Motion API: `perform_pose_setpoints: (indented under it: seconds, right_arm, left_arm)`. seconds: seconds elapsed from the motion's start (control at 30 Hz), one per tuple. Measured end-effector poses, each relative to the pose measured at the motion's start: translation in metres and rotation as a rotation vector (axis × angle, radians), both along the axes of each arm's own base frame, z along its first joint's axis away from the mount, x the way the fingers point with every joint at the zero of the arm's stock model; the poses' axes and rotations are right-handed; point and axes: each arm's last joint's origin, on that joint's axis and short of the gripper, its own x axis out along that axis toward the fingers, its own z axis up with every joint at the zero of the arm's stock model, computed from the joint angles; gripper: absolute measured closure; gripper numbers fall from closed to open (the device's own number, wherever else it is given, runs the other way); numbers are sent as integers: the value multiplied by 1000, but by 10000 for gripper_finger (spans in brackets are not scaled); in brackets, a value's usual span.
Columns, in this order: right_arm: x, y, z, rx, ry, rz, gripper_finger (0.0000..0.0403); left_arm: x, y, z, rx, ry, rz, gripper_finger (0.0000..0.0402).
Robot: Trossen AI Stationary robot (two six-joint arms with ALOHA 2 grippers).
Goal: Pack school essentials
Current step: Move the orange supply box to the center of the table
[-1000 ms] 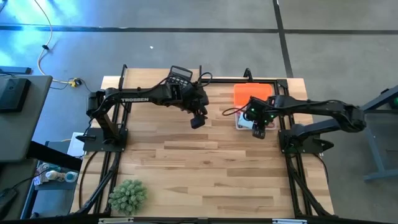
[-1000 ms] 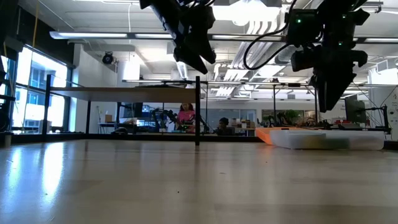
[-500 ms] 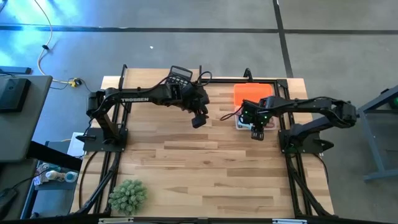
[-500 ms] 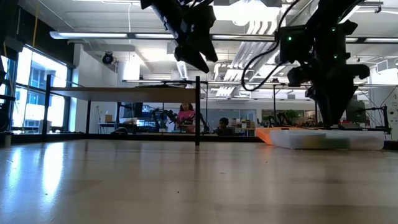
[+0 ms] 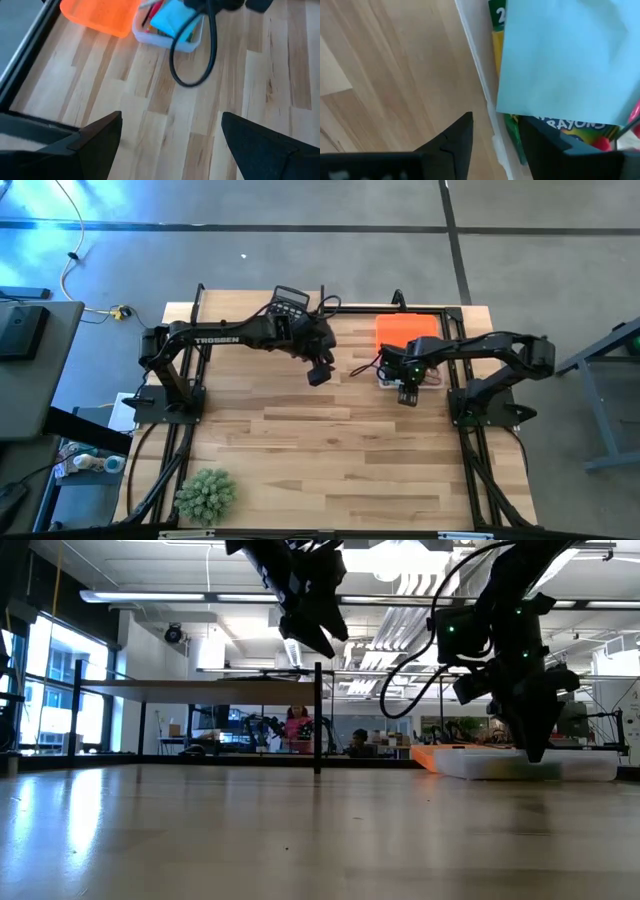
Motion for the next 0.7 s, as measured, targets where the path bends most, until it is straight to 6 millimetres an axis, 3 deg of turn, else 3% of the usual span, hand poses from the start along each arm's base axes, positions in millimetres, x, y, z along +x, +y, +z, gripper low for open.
perform_pose_setpoints:
  seconds: [0.4,0.7]
  right_arm:
    - [6,3,1,28,-65,-58,328]
    - [23,27,2,62,-171,-86,343]
  left_arm:
    - [-14,-3,-1,-109,91,-64,74]
    - [-16,4,-1,-89,80,-79,74]
